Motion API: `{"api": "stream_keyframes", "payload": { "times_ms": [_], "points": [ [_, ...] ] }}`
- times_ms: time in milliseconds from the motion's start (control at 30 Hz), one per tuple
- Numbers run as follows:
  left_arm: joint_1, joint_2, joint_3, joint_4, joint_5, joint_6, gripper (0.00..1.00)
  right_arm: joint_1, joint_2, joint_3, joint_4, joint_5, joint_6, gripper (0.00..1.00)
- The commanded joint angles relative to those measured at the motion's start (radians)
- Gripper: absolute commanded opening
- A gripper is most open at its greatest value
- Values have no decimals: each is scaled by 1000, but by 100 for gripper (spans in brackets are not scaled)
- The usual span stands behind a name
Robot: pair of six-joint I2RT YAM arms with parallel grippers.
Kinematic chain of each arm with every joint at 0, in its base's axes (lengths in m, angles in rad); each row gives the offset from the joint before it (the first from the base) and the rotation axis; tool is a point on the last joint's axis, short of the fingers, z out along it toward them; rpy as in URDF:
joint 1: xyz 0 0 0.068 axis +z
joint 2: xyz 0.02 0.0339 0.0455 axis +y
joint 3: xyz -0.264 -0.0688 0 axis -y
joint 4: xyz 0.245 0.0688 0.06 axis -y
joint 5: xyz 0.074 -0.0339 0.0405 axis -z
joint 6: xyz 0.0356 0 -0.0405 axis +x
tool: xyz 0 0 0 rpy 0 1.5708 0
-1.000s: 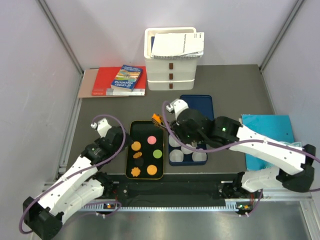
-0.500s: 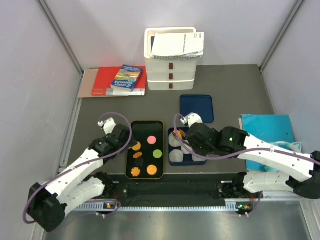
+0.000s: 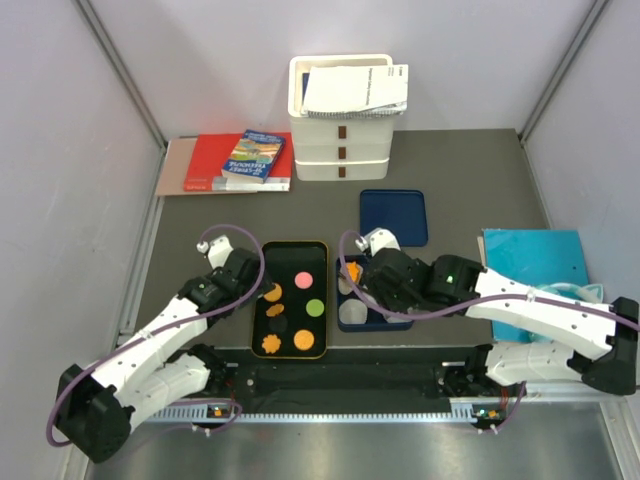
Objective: Pack the cookies
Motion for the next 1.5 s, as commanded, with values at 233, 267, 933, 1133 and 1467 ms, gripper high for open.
{"api": "stream_keyframes", "payload": {
  "times_ms": [233,267,933,1133,1467],
  "points": [
    [-4,-42,36,3,-54,1,99,150,30,228,70,35,-53,52],
    [-4,-52,41,0,-73,-5,99,185,73,246,73,23,-68,52],
    [-4,-134,82,-274,-311,-270,99,230,366,306,263,-214,-145,50],
    [-4,-112,78,-275,-300,-280,99,233,389,292,278,-231,-136,48],
    [-3,-132,75,-273,-297,-278,99,233,423,269,272,-205,-128,46]
  ]
}}
